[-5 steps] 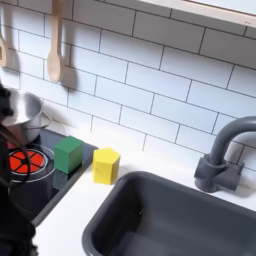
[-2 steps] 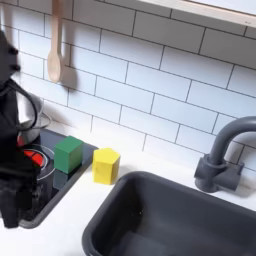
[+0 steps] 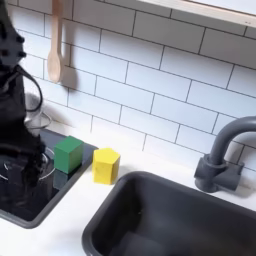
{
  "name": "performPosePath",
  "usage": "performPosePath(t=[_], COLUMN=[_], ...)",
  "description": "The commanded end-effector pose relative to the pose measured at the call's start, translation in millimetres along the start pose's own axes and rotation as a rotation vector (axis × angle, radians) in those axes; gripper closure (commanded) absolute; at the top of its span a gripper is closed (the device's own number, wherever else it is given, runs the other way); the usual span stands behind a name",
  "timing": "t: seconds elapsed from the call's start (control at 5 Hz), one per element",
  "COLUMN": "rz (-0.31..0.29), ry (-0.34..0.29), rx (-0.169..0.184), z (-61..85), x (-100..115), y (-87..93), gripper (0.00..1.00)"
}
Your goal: Reach green block
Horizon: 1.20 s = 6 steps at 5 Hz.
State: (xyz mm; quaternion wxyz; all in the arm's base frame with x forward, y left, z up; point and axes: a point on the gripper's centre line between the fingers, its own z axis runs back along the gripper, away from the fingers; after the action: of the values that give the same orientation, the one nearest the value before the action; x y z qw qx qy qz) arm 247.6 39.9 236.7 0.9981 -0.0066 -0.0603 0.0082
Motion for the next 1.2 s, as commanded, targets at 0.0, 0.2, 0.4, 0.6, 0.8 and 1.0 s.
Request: performPosePath(t=[0.0, 0.2, 0.4, 0.6, 0.8, 1.0], rz=[-0.002, -0.012, 0.0, 0.001, -0.004, -0.014], ry=[-0.001, -0.007, -0.01, -0.012, -0.017, -0.023], rx=[0.002, 0.0, 0.004, 0.003, 0.005, 0.013], z=[-7.5, -11.3, -14.6, -19.3, -24.6, -27.9], x=[27.4, 37.8, 47.4, 57.3, 69.5, 80.5], y=[6.3, 9.1, 17.3, 19.6, 21.8, 23.0], gripper=[0.0, 0.0, 0.0, 0.0, 0.0, 0.0])
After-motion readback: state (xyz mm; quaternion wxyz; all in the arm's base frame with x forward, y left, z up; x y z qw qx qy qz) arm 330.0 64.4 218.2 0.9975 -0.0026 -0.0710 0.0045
